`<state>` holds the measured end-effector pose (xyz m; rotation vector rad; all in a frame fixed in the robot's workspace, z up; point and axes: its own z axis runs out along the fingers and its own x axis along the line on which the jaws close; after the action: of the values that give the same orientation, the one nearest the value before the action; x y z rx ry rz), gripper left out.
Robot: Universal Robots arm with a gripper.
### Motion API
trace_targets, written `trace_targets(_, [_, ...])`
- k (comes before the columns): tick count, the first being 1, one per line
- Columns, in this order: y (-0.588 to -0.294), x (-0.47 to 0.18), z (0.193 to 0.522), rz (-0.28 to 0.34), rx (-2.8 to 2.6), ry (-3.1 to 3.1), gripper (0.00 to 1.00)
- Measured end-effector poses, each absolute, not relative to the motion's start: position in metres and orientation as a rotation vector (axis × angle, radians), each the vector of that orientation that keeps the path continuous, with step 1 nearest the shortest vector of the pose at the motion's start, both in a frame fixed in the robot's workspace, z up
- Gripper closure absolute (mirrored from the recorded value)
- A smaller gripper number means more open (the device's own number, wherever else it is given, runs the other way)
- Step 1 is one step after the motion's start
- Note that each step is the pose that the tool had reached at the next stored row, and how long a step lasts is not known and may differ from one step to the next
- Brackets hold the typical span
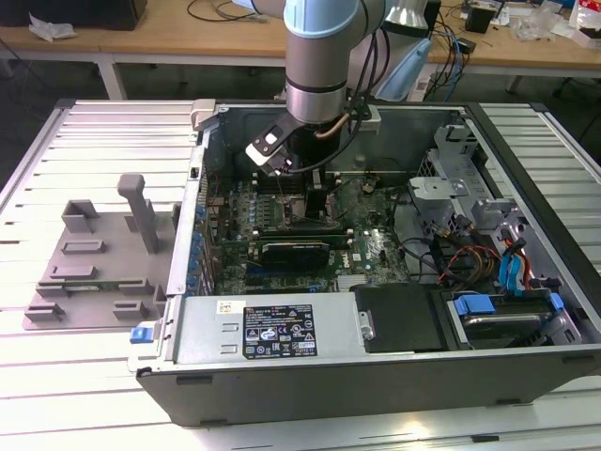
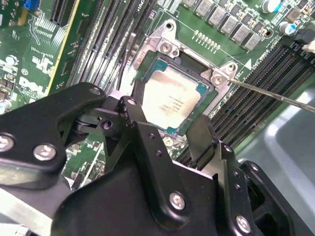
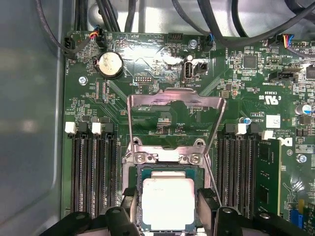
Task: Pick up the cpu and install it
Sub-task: 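Place the cpu into insertion slot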
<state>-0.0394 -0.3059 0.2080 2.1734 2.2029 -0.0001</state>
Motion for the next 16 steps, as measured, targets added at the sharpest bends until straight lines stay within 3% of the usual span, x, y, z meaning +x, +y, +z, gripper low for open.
trace_targets(2, [-0.3059,-0.0394,0.2083,0.000,2.173,2.203,0.40])
trace_targets(3, [-0.3058,-0.0394,0.2084,0.000,2.173,2.203,0.53])
trace_targets(7, [-0.3059,-0.0394,0.2091,0.000,2.173,2.203,0.77])
trace_targets(8, [-0.3059,-0.0394,0.2093,0.000,2.173,2.203,0.89])
trace_targets(16, [-0.3068,-0.0424,0.2089,0.000,2.174,2.203,0.89])
